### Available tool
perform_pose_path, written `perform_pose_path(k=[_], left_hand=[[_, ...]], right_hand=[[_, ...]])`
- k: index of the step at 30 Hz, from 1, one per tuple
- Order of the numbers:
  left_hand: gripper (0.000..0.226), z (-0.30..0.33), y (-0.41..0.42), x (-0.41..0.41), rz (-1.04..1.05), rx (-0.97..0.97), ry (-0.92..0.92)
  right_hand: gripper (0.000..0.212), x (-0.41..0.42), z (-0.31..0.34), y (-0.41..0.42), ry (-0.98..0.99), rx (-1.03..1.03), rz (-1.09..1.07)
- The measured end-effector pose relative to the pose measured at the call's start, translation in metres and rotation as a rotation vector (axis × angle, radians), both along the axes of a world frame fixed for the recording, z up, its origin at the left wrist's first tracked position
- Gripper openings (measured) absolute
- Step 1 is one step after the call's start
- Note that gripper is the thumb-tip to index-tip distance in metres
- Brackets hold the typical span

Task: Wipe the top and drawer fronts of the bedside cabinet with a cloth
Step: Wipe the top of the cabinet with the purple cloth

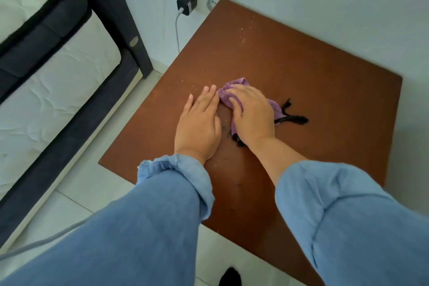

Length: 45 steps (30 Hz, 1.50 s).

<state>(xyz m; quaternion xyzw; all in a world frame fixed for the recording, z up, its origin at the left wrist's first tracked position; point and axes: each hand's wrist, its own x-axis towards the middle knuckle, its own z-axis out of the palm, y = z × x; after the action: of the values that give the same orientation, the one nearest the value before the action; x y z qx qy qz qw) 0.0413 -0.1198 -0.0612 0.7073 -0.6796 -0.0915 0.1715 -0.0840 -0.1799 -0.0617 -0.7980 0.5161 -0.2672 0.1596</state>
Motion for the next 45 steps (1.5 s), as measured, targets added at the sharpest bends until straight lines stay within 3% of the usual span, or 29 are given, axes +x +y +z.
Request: perform_pose_path(k=[12, 20, 33, 41, 45], left_hand=[[0.058, 0.005, 0.1, 0.062, 0.026, 0.028, -0.041], [0.057, -0.008, 0.105, 0.073, -0.01, -0.078, -0.03], [0.059, -0.009, 0.107, 0.074, -0.02, -0.048, -0.048], [0.052, 0.009, 0.103, 0.079, -0.096, 0.149, -0.032], [0.054, 0.02, 0.1, 0.085, -0.138, 0.246, 0.017]], right_hand=[[0.029, -0.001, 0.01, 0.004, 0.049, 0.013, -0.012], [0.031, 0.002, 0.01, 0.008, 0.123, 0.019, -0.045], [0.021, 0.025, -0.005, 0.174, -0.114, -0.086, 0.1], [0.022, 0.036, 0.008, 0.226, -0.199, 0.011, 0.107], [0.025, 0.042, 0.024, 0.246, -0.217, 0.246, 0.12]])
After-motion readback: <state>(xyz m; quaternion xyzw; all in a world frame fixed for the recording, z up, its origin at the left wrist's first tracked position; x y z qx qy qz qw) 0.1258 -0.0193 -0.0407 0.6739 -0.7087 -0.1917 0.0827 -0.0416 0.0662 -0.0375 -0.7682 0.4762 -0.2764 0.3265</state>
